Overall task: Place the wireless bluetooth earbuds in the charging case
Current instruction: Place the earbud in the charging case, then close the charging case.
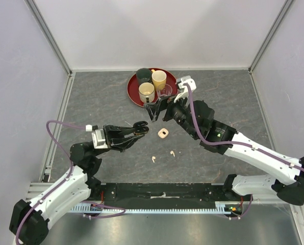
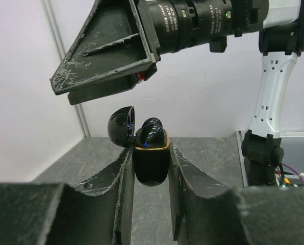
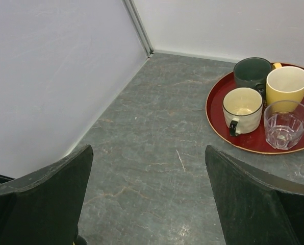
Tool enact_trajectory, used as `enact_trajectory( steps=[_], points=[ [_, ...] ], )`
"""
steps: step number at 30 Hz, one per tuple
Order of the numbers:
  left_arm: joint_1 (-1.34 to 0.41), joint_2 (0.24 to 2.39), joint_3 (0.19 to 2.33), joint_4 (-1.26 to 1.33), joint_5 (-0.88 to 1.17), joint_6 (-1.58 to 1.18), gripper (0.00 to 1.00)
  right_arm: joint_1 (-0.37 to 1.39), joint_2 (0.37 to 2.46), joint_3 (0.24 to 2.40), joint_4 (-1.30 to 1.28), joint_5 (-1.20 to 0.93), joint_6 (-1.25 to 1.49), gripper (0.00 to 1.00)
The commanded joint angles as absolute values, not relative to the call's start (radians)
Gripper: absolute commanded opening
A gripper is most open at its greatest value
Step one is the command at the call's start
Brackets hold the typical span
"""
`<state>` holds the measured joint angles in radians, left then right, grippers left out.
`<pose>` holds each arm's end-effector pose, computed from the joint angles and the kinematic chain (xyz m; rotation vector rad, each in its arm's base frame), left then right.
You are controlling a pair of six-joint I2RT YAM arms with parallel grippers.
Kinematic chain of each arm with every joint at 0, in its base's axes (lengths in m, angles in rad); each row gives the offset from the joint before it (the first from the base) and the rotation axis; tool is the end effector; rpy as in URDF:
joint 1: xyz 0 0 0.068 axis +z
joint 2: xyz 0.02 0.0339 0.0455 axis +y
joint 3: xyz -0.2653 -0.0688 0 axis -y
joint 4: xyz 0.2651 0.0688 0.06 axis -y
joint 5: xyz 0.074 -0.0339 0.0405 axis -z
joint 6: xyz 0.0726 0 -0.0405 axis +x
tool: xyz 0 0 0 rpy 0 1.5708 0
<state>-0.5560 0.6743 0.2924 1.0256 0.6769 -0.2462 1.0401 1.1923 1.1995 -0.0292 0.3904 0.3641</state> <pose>0.1336 -0.1366 0.3144 0.7928 0.8202 -1.0307 0.1897 0.2687 0.4188 -0.2411 1.6291 0.7774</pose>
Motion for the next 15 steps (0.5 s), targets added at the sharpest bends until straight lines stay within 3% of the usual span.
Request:
enact_trajectory(
  steps=[1, 15],
  points=[
    [-0.555, 0.71, 0.351, 1.055, 0.761, -0.284, 0.02, 0.999, 1.18, 1.247, -0.084, 0.276, 0.414, 0.98],
    [-0.555, 0.822, 0.387, 1.077, 0.755, -0.279, 0.02, 0.945, 1.275, 1.281, -0.163, 0.144, 0.411, 0.98]
  ],
)
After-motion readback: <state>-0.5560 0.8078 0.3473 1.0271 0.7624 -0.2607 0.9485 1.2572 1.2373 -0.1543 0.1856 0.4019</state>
